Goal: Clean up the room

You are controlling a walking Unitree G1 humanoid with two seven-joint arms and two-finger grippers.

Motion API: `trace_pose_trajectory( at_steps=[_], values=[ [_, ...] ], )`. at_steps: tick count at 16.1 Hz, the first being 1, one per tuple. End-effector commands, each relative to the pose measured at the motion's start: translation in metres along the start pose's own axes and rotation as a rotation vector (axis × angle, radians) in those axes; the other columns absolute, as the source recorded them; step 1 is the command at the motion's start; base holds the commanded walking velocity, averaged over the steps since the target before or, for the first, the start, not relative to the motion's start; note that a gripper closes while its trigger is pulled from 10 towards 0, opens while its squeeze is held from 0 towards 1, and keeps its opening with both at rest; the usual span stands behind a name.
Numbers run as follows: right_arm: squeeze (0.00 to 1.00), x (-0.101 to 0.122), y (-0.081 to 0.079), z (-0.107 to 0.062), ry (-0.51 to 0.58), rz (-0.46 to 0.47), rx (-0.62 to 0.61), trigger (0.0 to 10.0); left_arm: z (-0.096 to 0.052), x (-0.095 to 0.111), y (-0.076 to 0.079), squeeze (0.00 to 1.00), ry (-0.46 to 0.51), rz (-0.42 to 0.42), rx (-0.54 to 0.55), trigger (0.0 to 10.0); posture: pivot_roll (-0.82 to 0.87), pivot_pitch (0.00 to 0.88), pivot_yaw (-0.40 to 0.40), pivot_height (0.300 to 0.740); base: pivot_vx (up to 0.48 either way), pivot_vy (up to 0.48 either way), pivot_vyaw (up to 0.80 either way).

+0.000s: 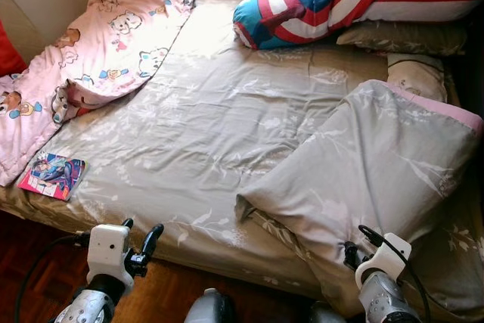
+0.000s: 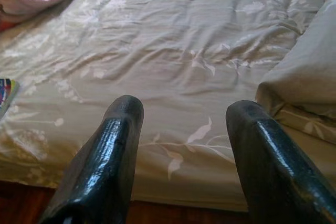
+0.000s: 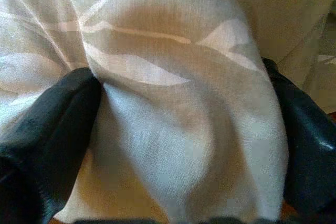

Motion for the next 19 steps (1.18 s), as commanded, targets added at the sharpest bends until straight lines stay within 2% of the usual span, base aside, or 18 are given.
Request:
trace_pose_trajectory(
  at_steps=[1,2,5,9,14,19],
  values=[
    [0.0,-0.066,0.0,-0.012,-0.218,-0.018,0.003,10.0,-0.005,-0.002,-0.003,0.0,-0.025,0.017,-0.009,10.0,0.13,0.313,0.163,0.675,0.0,0.0,0.0],
    [0.0,-0.069,-0.002,-0.012,-0.222,-0.026,0.011,0.0,-0.006,-0.002,-0.004,0.0,-0.03,0.021,-0.006,10.0,0.13,0.313,0.163,0.675,0.0,0.0,0.0],
    [0.0,-0.072,-0.002,-0.013,-0.226,-0.033,0.013,0.0,-0.005,-0.001,-0.005,0.0,-0.039,0.022,-0.001,10.0,0.13,0.31,0.161,0.675,0.0,0.0,0.0],
    [0.0,-0.07,0.009,-0.013,-0.213,-0.038,-0.008,0.0,0.004,0.0,-0.005,0.0,-0.034,0.019,-0.001,10.0,0.11,0.288,0.146,0.675,0.0,0.0,0.0],
    [0.0,-0.062,0.013,-0.011,-0.188,-0.032,-0.024,0.0,0.015,0.003,-0.01,0.0,-0.014,0.018,0.014,10.0,0.09,0.255,0.127,0.675,0.0,0.0,0.0],
    [0.0,-0.053,0.016,-0.009,-0.159,-0.009,-0.042,0.0,0.025,0.001,-0.002,0.0,-0.005,-0.002,0.013,10.0,0.07,0.23,0.11,0.675,0.0,0.0,0.0]
  ],
)
Point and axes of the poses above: a point about 5 cm out from each wrist's last joint towards the gripper, its own z axis pointing out of the wrist towards the gripper, its own x axis along the axis of the wrist's last joint, y = z × x, the point moved 6 cm from there along z, pointing out of the wrist towards the gripper, and after that the axes turned 7 degrees about z, right-handed, at the moved point
